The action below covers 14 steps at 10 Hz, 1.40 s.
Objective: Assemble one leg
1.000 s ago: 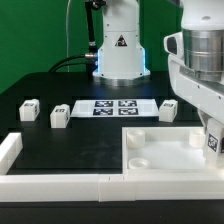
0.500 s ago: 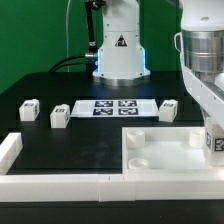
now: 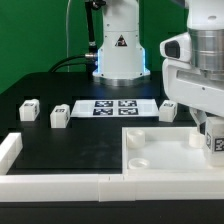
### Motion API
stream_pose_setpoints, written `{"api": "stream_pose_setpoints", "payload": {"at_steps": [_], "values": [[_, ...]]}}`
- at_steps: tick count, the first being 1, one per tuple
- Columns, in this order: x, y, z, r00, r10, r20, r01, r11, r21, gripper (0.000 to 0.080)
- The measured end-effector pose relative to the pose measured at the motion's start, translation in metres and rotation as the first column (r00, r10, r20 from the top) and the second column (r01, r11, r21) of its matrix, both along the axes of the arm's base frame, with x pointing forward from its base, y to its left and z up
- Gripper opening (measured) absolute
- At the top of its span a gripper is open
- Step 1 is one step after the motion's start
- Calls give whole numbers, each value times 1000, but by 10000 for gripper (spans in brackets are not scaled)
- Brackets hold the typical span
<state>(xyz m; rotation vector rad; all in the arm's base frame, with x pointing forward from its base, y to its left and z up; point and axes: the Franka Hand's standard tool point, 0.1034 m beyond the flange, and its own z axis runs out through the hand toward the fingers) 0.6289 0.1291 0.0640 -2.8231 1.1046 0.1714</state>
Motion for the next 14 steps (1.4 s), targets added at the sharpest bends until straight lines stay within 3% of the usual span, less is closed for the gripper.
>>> {"api": "stream_pose_setpoints", "payload": {"at_steps": [4, 7, 9, 10, 12, 14], "values": [[1, -4, -1, 883, 464, 74, -466, 885, 8, 649], [2, -10, -2, 771, 629, 100, -632, 775, -2, 649], [2, -10, -2, 777, 622, 98, -624, 781, -2, 376], [2, -10, -2, 777, 621, 98, -624, 781, -2, 285], [2, -10, -2, 806, 584, 92, -587, 810, 0, 285], [3, -13, -2, 897, 436, 71, -438, 899, 5, 285]]}}
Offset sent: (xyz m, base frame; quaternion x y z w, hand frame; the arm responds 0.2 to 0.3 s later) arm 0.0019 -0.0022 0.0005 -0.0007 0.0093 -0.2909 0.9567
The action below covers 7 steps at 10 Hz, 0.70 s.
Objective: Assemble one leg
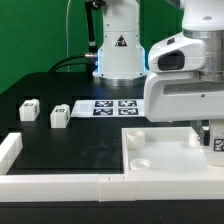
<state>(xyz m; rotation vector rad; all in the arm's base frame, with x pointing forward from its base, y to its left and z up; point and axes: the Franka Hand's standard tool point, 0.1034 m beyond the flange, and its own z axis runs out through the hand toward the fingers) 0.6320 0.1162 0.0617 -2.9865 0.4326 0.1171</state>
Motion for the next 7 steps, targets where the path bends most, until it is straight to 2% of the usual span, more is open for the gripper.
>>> {"api": "stream_pose_setpoints", "payload": {"at_steps": [1, 3, 4, 7], "values": [[1, -4, -1, 985, -171, -23, 171, 985, 5, 285], [2, -3, 0, 897, -438, -57, 437, 899, -22, 285], [2, -4, 0, 813, -578, -76, 577, 816, -33, 285], [2, -1, -1, 577, -812, -93, 809, 583, -78, 287]]}}
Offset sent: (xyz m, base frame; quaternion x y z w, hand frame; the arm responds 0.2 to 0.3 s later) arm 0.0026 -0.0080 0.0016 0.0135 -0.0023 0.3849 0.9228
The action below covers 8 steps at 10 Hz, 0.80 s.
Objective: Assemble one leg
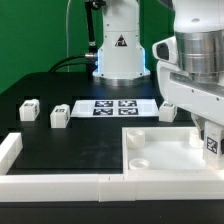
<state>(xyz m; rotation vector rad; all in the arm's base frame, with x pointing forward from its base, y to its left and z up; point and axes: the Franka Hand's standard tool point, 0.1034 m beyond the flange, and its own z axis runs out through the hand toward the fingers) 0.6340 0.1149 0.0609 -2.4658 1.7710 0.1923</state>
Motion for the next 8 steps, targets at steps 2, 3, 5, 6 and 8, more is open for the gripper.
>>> {"api": "stream_pose_setpoints", "payload": {"at_steps": [2, 3, 5, 6, 8], "values": [[0, 1, 0, 995, -102, -16, 102, 995, -6, 288], [0, 1, 0, 996, -83, -13, 83, 997, -5, 288], [0, 2, 0, 998, -54, -9, 54, 999, -3, 610], [-1, 3, 0, 1000, 31, 3, -31, 1000, -4, 637], [0, 4, 2, 955, 294, 48, -295, 956, 3, 647]]}}
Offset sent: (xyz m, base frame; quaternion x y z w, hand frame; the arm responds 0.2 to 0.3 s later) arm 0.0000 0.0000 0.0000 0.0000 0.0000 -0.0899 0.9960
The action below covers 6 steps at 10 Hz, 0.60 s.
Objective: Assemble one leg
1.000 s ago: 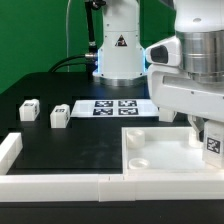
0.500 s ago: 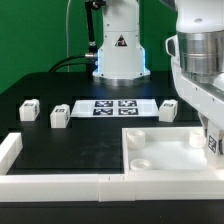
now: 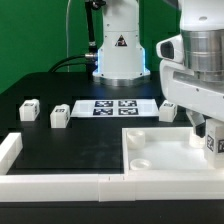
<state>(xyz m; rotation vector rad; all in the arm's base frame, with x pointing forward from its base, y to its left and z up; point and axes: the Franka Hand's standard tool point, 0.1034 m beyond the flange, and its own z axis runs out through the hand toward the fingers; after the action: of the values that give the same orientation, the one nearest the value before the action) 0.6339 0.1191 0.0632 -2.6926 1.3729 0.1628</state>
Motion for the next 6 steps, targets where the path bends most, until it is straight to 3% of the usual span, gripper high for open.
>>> {"api": "stream_pose_setpoints", "payload": {"at_steps": [2, 5, 6], "values": [[-2, 5, 0, 970, 241, 32, -240, 971, -11, 649], [-2, 3, -1, 781, 621, 67, -619, 784, -51, 649], [1, 2, 0, 672, 736, 82, -730, 677, -89, 649]]}}
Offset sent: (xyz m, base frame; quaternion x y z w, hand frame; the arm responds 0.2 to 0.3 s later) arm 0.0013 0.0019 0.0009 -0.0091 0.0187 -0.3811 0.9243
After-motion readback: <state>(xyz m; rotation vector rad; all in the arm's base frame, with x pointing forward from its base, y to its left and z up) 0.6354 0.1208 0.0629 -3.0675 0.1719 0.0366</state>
